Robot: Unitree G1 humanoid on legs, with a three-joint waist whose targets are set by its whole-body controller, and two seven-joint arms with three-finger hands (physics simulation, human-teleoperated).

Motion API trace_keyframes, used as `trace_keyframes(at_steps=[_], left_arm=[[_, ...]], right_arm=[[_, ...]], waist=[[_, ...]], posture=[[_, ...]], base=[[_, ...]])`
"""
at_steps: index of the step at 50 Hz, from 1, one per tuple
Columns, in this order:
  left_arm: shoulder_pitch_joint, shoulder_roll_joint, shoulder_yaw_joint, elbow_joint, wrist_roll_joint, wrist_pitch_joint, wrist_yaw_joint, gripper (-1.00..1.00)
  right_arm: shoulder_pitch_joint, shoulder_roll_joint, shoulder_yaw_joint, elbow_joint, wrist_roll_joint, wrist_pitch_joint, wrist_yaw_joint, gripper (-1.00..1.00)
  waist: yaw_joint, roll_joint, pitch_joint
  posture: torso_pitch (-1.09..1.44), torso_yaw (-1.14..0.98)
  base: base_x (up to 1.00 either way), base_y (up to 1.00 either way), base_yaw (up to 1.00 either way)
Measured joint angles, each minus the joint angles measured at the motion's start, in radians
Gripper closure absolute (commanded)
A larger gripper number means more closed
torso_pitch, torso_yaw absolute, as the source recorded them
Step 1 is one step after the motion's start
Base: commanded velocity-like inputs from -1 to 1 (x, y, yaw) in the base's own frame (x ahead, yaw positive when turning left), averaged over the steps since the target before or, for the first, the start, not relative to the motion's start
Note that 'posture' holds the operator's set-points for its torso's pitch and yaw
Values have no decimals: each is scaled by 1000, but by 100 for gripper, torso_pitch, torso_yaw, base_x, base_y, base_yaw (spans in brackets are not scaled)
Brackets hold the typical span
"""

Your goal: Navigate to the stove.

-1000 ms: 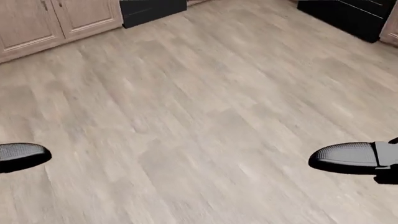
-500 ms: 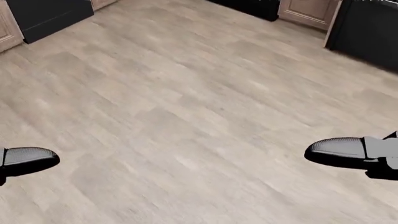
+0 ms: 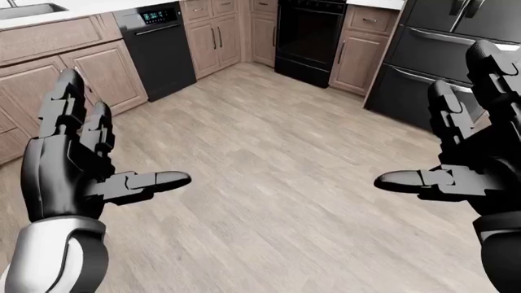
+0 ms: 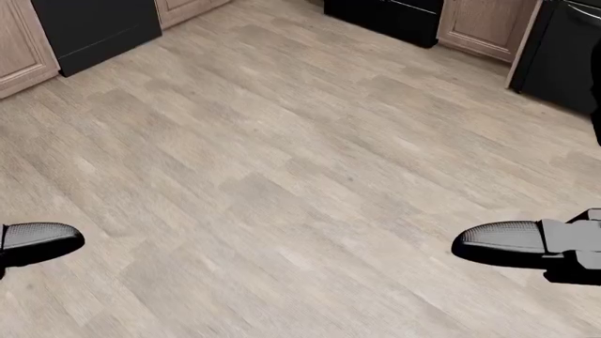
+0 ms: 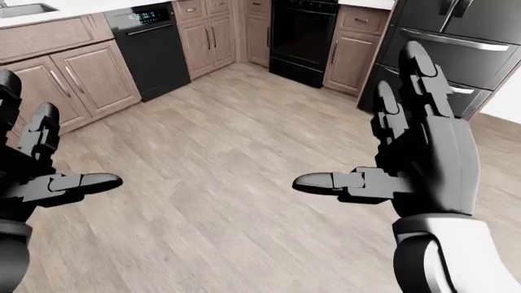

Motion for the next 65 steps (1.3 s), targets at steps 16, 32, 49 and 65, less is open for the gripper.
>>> trace_keyframes(at_steps=[16,32,49,65], left_arm=[[-15,-18,-20,-17,31,-5,-30,-100],[-10,-54,-33,-10,93,1,-69,-100],[-9,-51,-11,4,110,20,-79,-100],[-16,-70,-31,-13,131,8,-108,-100]], right_arm=[[-10,10,-30,3,-20,14,2,-100],[-5,24,-13,6,-32,19,16,-100],[2,27,5,4,-22,32,20,-100],[1,35,-20,5,-56,34,27,-100]], waist=[[-13,27,0],[-1,-46,-3],[10,31,-15],[-8,-17,-4]], posture=[[0,0],[0,0],[0,0],[0,0]], base=[[16,0,0],[16,0,0],[16,0,0],[16,0,0]])
